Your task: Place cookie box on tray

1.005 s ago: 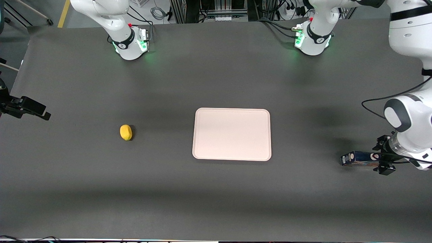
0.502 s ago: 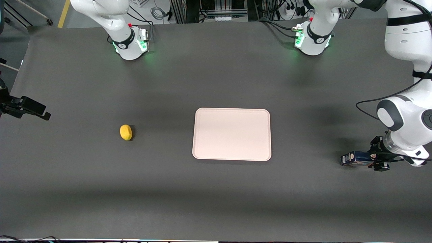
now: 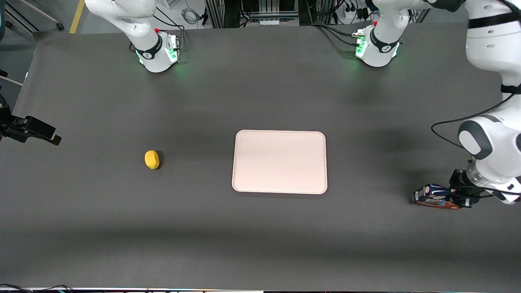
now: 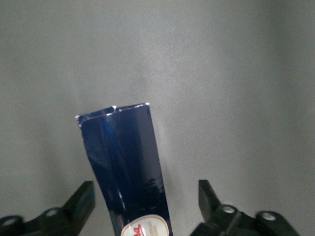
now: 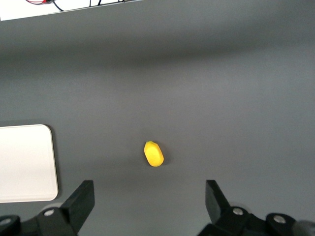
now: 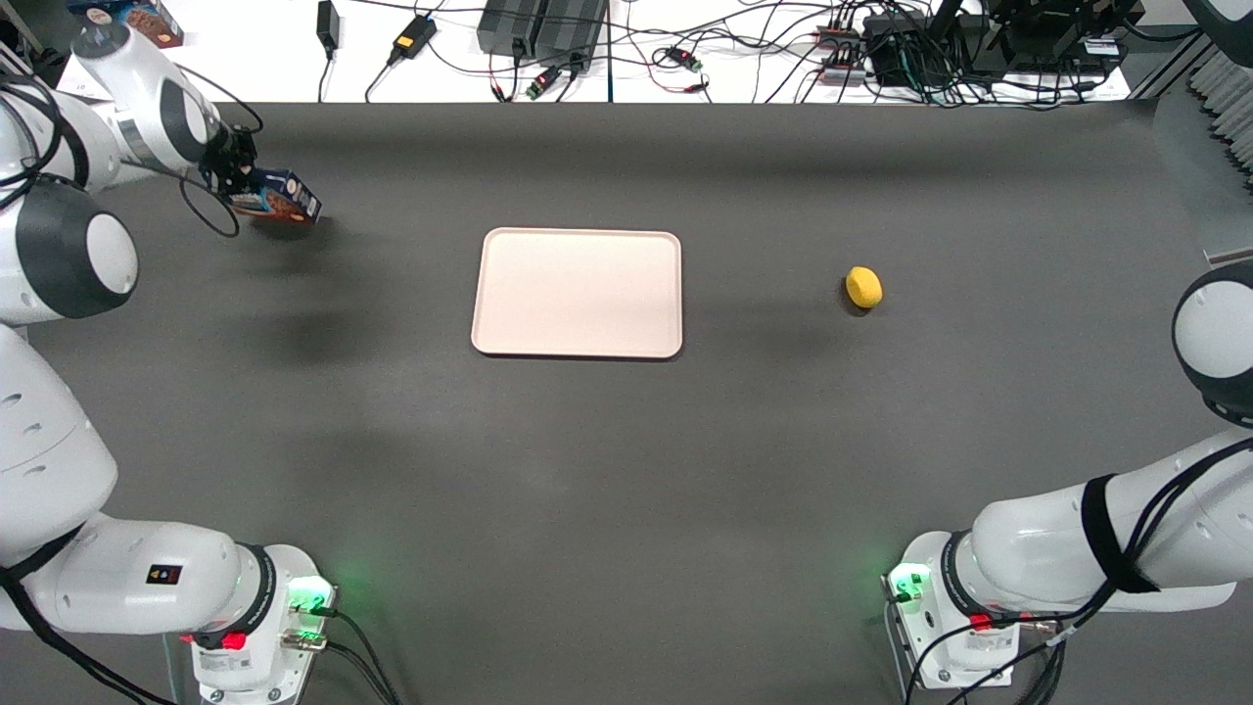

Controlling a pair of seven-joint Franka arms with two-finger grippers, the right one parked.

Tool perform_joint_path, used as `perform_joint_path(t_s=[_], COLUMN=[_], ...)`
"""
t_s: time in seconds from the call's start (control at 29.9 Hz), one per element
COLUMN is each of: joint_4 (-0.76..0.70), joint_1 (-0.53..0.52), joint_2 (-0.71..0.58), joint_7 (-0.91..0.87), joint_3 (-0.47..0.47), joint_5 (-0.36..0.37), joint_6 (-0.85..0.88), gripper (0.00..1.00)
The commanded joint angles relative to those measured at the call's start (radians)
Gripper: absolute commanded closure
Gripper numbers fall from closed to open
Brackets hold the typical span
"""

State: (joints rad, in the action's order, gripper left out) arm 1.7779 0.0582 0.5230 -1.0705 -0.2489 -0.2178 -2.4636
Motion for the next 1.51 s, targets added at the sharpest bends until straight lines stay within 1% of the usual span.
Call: perform_joint_path(t_s=[0.0,0.07,0.2,0.3,0.4,0.47,0.6,0.64,0.74,0.87,1.0,1.24,1.47], joint_4=[-0.064,-0.104,-0.201,-0.300,-0.373,-0.394,-0.397,-0.393,-0.382,-0.377,-0.347,-0.206,-0.192], joint_1=[0.009,0.011,0.012,0.011,0.011,0.012,0.014,0.015,0.022,0.038,0.063,0.086,0.103], joint_2=[-0.121,-0.147,-0.193,-0.213,-0.219,-0.219,-0.219,-0.207,-0.176,-0.118,-0.067,-0.011,0.054], joint_7=[0.009,0.014,0.023,0.067,0.139,0.193,0.271,0.315,0.379,0.432,0.461,0.481,0.469], joint_3=[0.011,0.039,0.091,0.166,0.243,0.298,0.407,0.465,0.537,0.580,0.592,0.617,0.628], joint_5=[0.017,0.035,0.096,0.136,0.138,0.140,0.144,0.168,0.205,0.210,0.222,0.259,0.293], joint_6=[0.201,0.261,0.457,0.609,0.742,0.793,0.822,0.833,0.825,0.812,0.757,0.551,0.459], gripper=[1.00,1.00,1.00,1.00,1.00,1.00,1.00,1.00,1.00,1.00,1.00,1.00,1.00])
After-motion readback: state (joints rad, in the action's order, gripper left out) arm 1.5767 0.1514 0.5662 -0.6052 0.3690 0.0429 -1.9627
